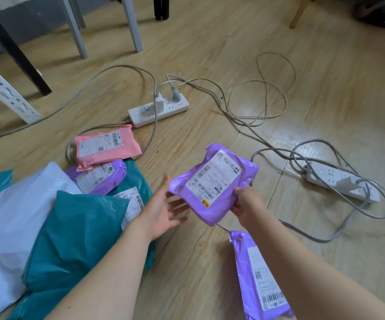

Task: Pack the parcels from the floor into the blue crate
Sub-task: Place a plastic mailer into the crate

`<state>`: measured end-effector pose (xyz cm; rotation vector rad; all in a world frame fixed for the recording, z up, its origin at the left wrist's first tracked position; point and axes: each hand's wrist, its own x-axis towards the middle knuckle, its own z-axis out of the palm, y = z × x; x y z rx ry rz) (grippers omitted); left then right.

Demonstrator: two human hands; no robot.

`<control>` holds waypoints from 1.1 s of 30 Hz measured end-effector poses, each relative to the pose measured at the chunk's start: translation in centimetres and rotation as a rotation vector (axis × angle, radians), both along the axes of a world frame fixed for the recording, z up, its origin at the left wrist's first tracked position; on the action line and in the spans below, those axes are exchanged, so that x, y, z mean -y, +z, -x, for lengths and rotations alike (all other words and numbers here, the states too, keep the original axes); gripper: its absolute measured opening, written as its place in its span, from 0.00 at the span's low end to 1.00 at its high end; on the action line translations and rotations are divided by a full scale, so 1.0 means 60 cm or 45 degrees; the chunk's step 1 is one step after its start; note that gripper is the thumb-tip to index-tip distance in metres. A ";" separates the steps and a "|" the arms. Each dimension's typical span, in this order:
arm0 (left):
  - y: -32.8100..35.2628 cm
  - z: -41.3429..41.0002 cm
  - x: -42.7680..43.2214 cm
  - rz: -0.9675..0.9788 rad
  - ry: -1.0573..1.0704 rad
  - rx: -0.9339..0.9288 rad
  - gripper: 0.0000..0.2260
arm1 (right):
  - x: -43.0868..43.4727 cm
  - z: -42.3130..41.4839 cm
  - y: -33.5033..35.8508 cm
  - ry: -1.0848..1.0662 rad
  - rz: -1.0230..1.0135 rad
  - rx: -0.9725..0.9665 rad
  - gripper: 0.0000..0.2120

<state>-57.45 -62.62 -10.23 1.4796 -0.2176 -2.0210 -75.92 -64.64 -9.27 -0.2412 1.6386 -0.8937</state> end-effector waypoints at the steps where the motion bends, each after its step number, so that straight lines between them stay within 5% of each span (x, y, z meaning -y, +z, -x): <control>1: -0.001 0.005 -0.007 0.014 -0.101 -0.029 0.20 | -0.001 -0.002 0.004 0.011 -0.002 0.025 0.12; 6: -0.016 0.035 0.005 0.042 0.182 0.189 0.09 | -0.014 -0.011 0.009 0.316 -0.100 0.151 0.12; 10: -0.020 0.010 0.015 0.143 0.261 0.309 0.10 | -0.014 -0.002 -0.001 0.328 -0.298 -0.160 0.01; 13: -0.013 -0.006 0.013 0.214 -0.008 0.371 0.12 | -0.006 0.019 -0.010 0.267 -0.141 -0.518 0.27; 15: -0.007 -0.007 0.010 0.236 -0.211 0.337 0.13 | -0.003 0.022 -0.006 0.297 -0.029 -0.502 0.31; 18: -0.005 -0.004 0.008 0.221 -0.244 0.282 0.09 | -0.004 0.023 0.002 0.421 -0.053 -0.346 0.25; 22: -0.010 -0.012 0.018 0.147 0.143 0.220 0.07 | -0.018 0.030 0.006 0.642 -0.176 -0.172 0.03; 25: -0.016 -0.016 0.017 0.101 0.312 0.053 0.11 | -0.017 0.025 -0.006 0.582 -0.104 -0.037 0.11; 28: -0.020 0.005 -0.003 0.055 0.043 -0.003 0.10 | -0.013 0.013 -0.003 0.565 -0.068 0.068 0.11; 33: -0.045 0.031 -0.016 0.088 -0.102 0.358 0.17 | -0.017 0.028 -0.012 0.637 -0.065 -0.204 0.11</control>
